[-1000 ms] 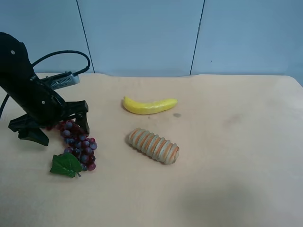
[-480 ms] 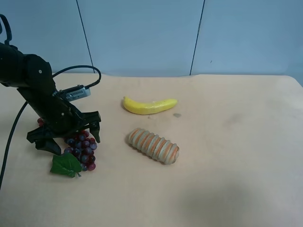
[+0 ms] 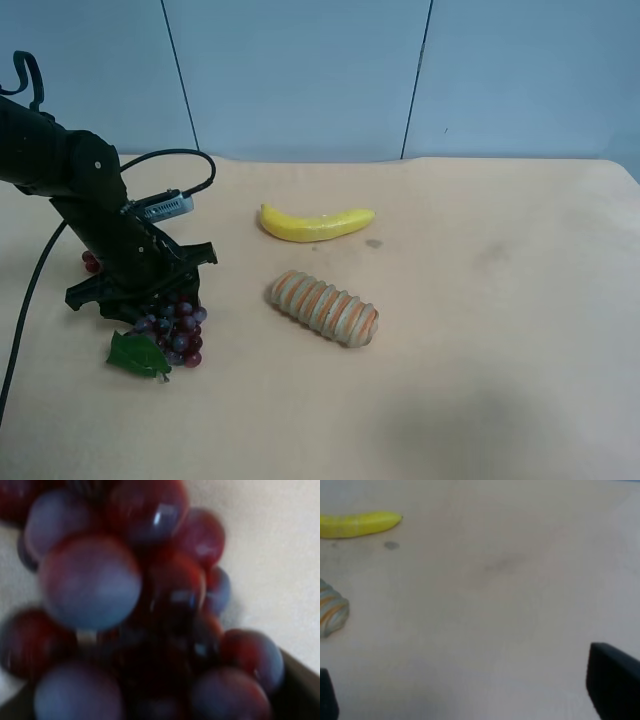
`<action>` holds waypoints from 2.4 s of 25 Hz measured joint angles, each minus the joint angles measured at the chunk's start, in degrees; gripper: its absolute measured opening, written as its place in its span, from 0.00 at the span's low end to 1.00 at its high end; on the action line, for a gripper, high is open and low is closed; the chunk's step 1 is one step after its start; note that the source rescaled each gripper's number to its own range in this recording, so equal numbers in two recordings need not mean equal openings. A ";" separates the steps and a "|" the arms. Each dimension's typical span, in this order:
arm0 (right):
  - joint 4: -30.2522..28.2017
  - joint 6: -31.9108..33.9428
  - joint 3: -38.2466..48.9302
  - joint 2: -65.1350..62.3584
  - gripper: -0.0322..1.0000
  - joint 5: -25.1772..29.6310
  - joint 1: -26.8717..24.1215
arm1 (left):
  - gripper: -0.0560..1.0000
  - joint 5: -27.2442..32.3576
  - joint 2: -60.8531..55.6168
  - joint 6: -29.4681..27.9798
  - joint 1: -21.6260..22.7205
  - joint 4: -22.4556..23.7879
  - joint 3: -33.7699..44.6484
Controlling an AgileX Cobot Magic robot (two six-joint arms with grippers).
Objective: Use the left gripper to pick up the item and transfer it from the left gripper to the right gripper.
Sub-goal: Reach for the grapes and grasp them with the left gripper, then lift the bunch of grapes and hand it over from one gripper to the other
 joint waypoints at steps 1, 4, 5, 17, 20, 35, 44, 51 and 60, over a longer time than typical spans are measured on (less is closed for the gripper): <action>0.00 0.00 0.00 0.00 1.00 0.00 0.00 | 0.42 0.00 0.00 0.00 0.00 -0.25 0.00; 0.00 0.00 0.00 0.00 1.00 0.00 0.00 | 0.22 -0.18 0.00 0.00 0.00 -0.79 0.00; 0.00 0.00 0.00 0.00 1.00 0.00 0.00 | 0.20 -0.30 0.00 0.00 0.00 -0.92 0.00; 0.00 0.00 0.00 0.00 1.00 0.00 0.00 | 0.15 1.33 -5.54 0.00 0.00 -1.13 0.00; 0.00 0.00 0.00 0.00 1.00 0.00 0.00 | 0.13 2.26 -10.69 0.83 0.00 -1.08 0.00; 0.00 0.00 0.00 0.00 1.00 0.00 0.00 | 0.10 18.30 -30.41 9.77 0.00 0.27 0.05; 0.00 0.00 0.00 0.00 1.00 0.00 0.00 | 0.09 27.55 -34.02 23.43 0.00 -1.62 -2.68; 0.00 0.00 0.00 0.00 1.00 0.00 0.00 | 0.09 28.80 -34.02 37.24 0.00 -5.99 -7.46; 0.00 0.00 0.00 0.00 1.00 0.00 0.00 | 0.09 29.22 -32.37 52.16 0.00 -14.22 -7.53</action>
